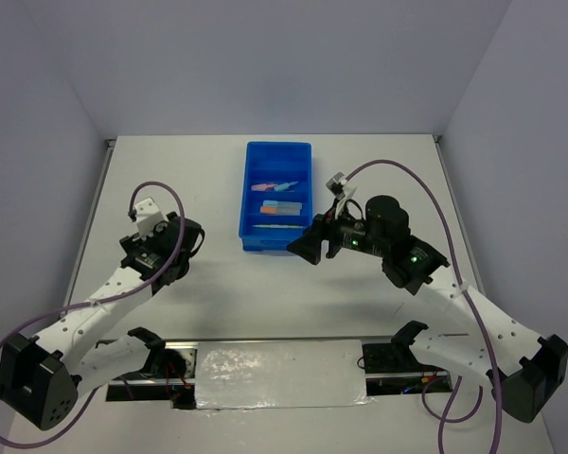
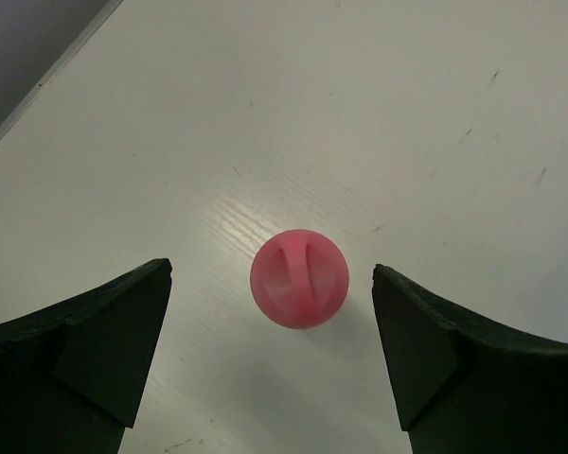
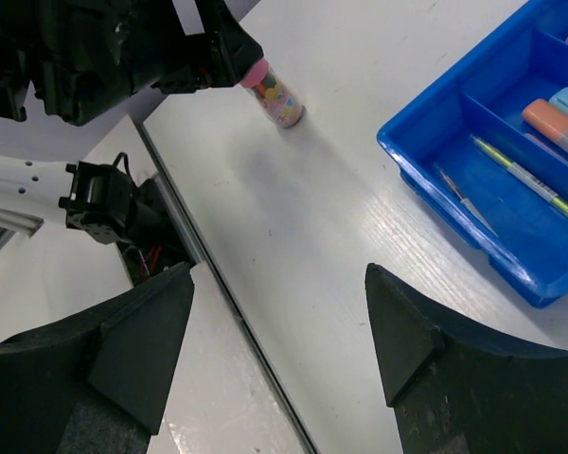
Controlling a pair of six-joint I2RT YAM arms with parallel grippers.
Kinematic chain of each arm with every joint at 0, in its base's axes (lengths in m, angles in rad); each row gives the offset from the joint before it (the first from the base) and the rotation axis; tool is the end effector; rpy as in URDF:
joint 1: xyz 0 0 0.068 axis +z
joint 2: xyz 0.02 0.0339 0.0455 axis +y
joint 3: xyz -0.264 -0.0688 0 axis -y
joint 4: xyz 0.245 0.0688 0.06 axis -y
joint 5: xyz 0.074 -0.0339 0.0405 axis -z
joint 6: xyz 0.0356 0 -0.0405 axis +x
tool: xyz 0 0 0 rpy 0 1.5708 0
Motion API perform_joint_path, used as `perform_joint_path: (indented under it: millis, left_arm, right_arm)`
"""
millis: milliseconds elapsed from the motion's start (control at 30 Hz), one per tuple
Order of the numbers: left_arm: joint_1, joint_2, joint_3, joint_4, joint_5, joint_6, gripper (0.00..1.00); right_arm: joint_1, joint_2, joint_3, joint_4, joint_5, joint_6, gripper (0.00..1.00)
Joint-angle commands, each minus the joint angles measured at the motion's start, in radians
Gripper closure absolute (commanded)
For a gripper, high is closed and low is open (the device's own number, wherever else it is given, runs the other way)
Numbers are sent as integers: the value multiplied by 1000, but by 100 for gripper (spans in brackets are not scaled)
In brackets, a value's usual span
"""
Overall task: Sort the stationery into containers
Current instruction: Pick up the stationery from the center of the board.
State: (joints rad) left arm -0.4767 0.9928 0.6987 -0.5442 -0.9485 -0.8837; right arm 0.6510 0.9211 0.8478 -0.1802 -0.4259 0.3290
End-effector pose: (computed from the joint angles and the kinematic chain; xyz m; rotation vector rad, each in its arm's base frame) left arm 0.1830 -0.0619 0.2506 -0.7879 1.8745 0.3149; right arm 0.1598 0.1402 0.3389 -0.6223 1.8359 1.0611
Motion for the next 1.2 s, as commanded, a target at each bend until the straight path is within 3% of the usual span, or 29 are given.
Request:
perform_joint_path:
  millis: [0, 233, 400, 467, 567, 600, 767, 900, 1033, 1167]
  left_arm:
    - [-5, 30, -14, 10, -59, -60, 1]
    - [4, 124, -79, 176, -15, -12, 1]
    - [19, 185, -64, 191, 4, -6, 3]
    - [24, 194, -65, 216, 22, 15, 11]
    - [36, 201, -71, 240, 56, 29, 48]
    - [36, 202, -70, 237, 54, 26, 67]
    - [38, 214, -25, 198, 53, 42, 97]
    - [27, 158, 24, 213, 161, 121, 100]
    - [-16, 66, 125, 245, 484, 233, 100]
    - [-48, 12, 234, 211, 683, 281, 100]
  right_arm:
    - [1, 16, -16, 96, -19, 45, 20]
    - [10, 47, -4, 117, -21, 82, 20]
    - [16, 55, 0, 116, -8, 79, 20]
    - [16, 62, 0, 117, -5, 76, 20]
    - [16, 64, -3, 113, -1, 62, 20]
    - [18, 64, -9, 113, 6, 58, 20]
    - [16, 65, -35, 125, 19, -14, 19]
    - [16, 100, -62, 217, -36, -83, 18]
    - [18, 148, -66, 301, -160, -182, 18]
    - [45, 241, -12, 347, -211, -264, 18]
